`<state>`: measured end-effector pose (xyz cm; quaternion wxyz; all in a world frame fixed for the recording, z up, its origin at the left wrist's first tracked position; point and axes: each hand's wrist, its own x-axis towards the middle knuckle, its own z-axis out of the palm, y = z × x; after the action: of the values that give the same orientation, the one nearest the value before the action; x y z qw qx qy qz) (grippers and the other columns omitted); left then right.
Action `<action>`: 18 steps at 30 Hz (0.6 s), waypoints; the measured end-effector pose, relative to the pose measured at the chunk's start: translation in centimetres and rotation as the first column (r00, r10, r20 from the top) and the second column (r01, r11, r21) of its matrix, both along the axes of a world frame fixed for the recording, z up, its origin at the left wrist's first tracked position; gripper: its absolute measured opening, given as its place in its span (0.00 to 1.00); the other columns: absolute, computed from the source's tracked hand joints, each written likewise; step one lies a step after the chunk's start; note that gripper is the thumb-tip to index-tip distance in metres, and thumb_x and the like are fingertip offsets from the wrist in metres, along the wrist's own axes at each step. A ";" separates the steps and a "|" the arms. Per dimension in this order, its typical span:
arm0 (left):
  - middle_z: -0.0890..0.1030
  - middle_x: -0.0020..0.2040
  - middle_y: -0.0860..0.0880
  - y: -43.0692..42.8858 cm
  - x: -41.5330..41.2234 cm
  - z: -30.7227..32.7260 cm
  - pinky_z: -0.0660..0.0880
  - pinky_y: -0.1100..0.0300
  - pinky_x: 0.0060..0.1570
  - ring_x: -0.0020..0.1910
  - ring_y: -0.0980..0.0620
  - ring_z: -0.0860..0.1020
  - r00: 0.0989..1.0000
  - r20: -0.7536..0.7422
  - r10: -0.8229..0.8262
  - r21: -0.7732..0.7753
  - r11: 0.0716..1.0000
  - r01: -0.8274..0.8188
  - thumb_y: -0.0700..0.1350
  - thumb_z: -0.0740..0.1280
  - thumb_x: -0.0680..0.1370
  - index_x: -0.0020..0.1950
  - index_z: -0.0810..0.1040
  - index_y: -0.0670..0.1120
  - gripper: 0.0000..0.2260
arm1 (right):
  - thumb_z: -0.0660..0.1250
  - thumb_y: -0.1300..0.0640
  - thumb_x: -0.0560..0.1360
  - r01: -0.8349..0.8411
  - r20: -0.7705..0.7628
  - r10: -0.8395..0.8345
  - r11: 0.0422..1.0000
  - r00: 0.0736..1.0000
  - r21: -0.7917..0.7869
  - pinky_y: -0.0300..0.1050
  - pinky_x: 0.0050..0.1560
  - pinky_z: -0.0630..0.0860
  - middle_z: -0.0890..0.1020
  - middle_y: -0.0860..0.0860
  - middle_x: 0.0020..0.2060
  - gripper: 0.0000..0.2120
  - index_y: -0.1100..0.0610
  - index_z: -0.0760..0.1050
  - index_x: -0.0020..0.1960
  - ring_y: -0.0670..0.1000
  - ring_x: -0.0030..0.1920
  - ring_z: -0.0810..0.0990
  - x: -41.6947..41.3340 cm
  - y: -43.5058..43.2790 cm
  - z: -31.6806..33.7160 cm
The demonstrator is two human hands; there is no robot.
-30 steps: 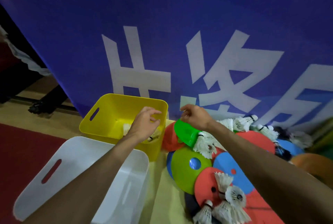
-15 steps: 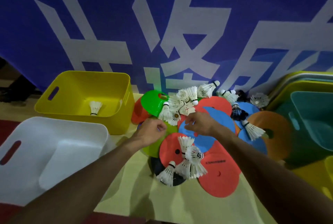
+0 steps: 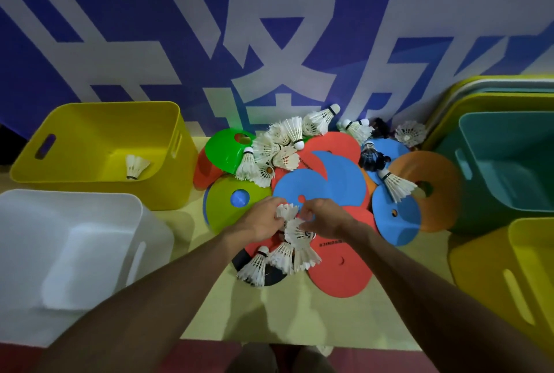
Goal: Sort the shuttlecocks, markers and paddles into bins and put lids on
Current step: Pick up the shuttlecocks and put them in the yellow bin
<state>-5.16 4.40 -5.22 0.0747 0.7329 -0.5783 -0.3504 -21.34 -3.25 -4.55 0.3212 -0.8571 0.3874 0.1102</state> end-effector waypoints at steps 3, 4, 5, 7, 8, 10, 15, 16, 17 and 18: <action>0.73 0.65 0.46 -0.1 -0.6 -0.6 0.69 0.54 0.64 0.63 0.47 0.72 0.999 0.048 0.026 -0.040 0.999 -0.024 0.41 0.64 0.77 0.69 0.70 0.48 0.20 | 0.68 0.56 0.75 0.014 -0.005 -0.014 1.000 1.000 -0.013 0.46 0.52 0.73 0.80 0.54 0.56 0.11 0.59 0.76 0.56 0.55 0.57 0.76 -0.3 -0.2 0.2; 0.73 0.64 0.46 0.0 -0.7 -0.7 0.69 0.53 0.65 0.63 0.46 0.72 0.997 0.064 0.035 -0.059 0.998 -0.031 0.40 0.64 0.77 0.69 0.71 0.47 0.20 | 0.67 0.57 0.75 0.029 -0.012 -0.029 0.999 0.999 -0.017 0.47 0.52 0.73 0.80 0.54 0.56 0.11 0.59 0.76 0.57 0.55 0.57 0.76 -0.4 -0.3 0.2; 0.74 0.63 0.45 0.0 -0.8 -0.8 0.69 0.53 0.65 0.62 0.46 0.72 0.996 0.076 0.044 -0.075 0.996 -0.038 0.40 0.64 0.77 0.68 0.71 0.47 0.19 | 0.67 0.58 0.75 0.040 -0.020 -0.040 0.999 0.999 -0.020 0.47 0.51 0.73 0.80 0.54 0.56 0.11 0.59 0.76 0.57 0.55 0.57 0.76 -0.6 -0.3 0.2; 0.74 0.63 0.44 0.2 -0.8 -1.1 0.68 0.54 0.65 0.63 0.45 0.72 0.992 0.120 0.043 -0.092 0.995 -0.032 0.39 0.65 0.77 0.68 0.72 0.46 0.19 | 0.65 0.61 0.76 0.029 -0.049 -0.031 0.999 0.998 -0.038 0.46 0.49 0.73 0.80 0.54 0.56 0.11 0.58 0.75 0.58 0.55 0.57 0.76 -0.8 -0.4 0.1; 0.74 0.64 0.44 0.4 -0.7 -1.3 0.68 0.54 0.66 0.64 0.45 0.72 0.989 0.148 0.030 -0.094 0.995 -0.016 0.39 0.65 0.77 0.67 0.73 0.45 0.19 | 0.63 0.62 0.76 0.013 -0.072 -0.017 0.999 0.997 -0.047 0.45 0.47 0.72 0.80 0.54 0.55 0.11 0.58 0.75 0.58 0.55 0.57 0.75 -0.8 -0.3 0.1; 0.73 0.66 0.45 0.8 -0.5 -1.5 0.68 0.55 0.66 0.65 0.46 0.72 0.984 0.179 0.011 -0.096 0.995 0.006 0.39 0.66 0.77 0.67 0.73 0.44 0.18 | 0.61 0.65 0.75 -0.011 -0.105 0.004 0.998 0.994 -0.059 0.45 0.47 0.73 0.81 0.54 0.54 0.12 0.58 0.77 0.56 0.55 0.56 0.76 -0.7 -0.3 0.2; 0.80 0.55 0.45 1.1 0.2 -0.7 0.76 0.54 0.50 0.54 0.45 0.78 0.983 0.176 -0.043 -0.096 0.993 0.061 0.40 0.67 0.77 0.55 0.80 0.43 0.08 | 0.61 0.64 0.75 0.039 -0.068 -0.044 0.996 0.997 -0.077 0.46 0.55 0.74 0.82 0.53 0.54 0.11 0.59 0.79 0.54 0.54 0.56 0.77 -0.5 -1.2 1.1; 0.80 0.55 0.46 1.0 0.6 -0.3 0.76 0.54 0.49 0.53 0.45 0.79 0.986 0.163 -0.029 -0.115 0.992 0.048 0.40 0.67 0.76 0.55 0.80 0.44 0.08 | 0.62 0.64 0.75 0.049 -0.058 -0.054 0.995 0.997 -0.081 0.45 0.55 0.73 0.82 0.52 0.54 0.11 0.58 0.79 0.54 0.54 0.57 0.77 -0.5 -1.5 1.5; 0.80 0.55 0.47 0.8 1.0 0.1 0.76 0.54 0.48 0.52 0.45 0.79 0.989 0.148 -0.009 -0.137 0.990 0.029 0.41 0.68 0.76 0.56 0.80 0.45 0.09 | 0.62 0.63 0.75 0.055 -0.048 -0.059 0.995 0.997 -0.088 0.45 0.54 0.73 0.82 0.52 0.54 0.11 0.58 0.79 0.54 0.54 0.57 0.77 -0.5 -1.8 2.0; 0.81 0.54 0.47 0.6 1.5 0.5 0.76 0.56 0.47 0.52 0.46 0.79 0.991 0.131 0.013 -0.161 0.987 0.008 0.42 0.68 0.76 0.57 0.79 0.45 0.10 | 0.63 0.62 0.75 0.064 -0.039 -0.068 0.993 0.997 -0.098 0.45 0.52 0.73 0.82 0.52 0.53 0.11 0.58 0.79 0.54 0.54 0.56 0.77 -0.3 -2.2 2.5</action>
<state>-3.63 5.01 -4.67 0.0958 0.7467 -0.6075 -0.2534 -21.66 -5.42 -2.00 0.2745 -0.8559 0.4271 0.0986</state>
